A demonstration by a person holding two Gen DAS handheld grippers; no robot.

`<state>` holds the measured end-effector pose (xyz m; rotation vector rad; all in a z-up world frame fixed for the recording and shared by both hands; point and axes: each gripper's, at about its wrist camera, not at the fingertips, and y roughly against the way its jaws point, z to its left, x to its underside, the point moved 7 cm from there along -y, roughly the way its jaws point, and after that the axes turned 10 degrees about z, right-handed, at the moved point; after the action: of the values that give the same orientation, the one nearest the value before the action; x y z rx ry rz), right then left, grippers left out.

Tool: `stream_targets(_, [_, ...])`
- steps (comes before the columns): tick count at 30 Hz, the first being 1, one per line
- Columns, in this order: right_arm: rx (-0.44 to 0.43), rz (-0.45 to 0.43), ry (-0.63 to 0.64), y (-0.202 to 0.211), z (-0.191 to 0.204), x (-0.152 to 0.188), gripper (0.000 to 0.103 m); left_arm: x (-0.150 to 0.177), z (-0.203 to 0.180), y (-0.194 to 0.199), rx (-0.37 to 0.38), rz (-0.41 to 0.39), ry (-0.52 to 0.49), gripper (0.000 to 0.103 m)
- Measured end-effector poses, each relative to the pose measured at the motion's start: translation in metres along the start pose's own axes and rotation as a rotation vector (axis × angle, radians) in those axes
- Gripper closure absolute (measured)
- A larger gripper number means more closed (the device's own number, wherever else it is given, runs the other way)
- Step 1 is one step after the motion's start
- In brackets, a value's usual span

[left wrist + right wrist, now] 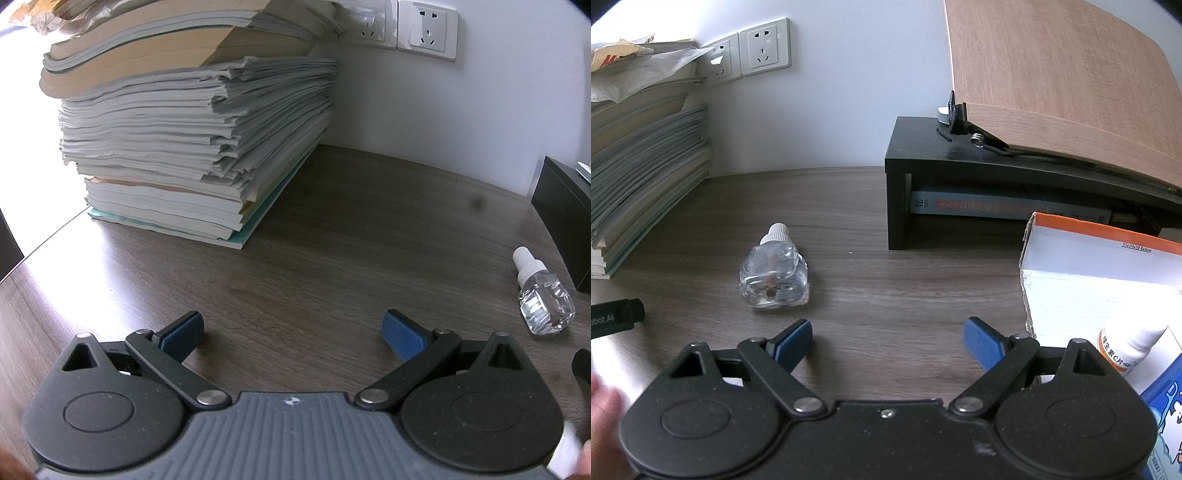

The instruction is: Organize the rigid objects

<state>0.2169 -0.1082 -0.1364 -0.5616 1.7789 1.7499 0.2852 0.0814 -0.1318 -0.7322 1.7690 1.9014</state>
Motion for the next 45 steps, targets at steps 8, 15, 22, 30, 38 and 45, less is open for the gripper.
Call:
stream_targets(8, [0.0, 0.0, 0.0, 0.0, 0.0, 0.0, 0.0, 0.0, 0.0, 0.0, 0.0, 0.0, 0.0, 0.0])
stream_targets(15, [0.0, 0.0, 0.0, 0.0, 0.0, 0.0, 0.0, 0.0, 0.0, 0.0, 0.0, 0.0, 0.0, 0.0])
stream_targets(22, [-0.001, 0.0, 0.0, 0.0, 0.0, 0.0, 0.0, 0.0, 0.0, 0.0, 0.0, 0.0, 0.0, 0.0])
stream_targets(30, [-0.001, 0.0, 0.0, 0.0, 0.0, 0.0, 0.0, 0.0, 0.0, 0.0, 0.0, 0.0, 0.0, 0.0])
stream_targets(38, [0.002, 0.0, -0.002, 0.0, 0.0, 0.0, 0.0, 0.0, 0.0, 0.001, 0.0, 0.0, 0.001, 0.0])
stream_targets(45, [0.019, 0.052, -0.101, 0.031, -0.009, -0.005, 0.001, 0.004, 0.001, 0.023, 0.042, 0.029, -0.107, 0.0])
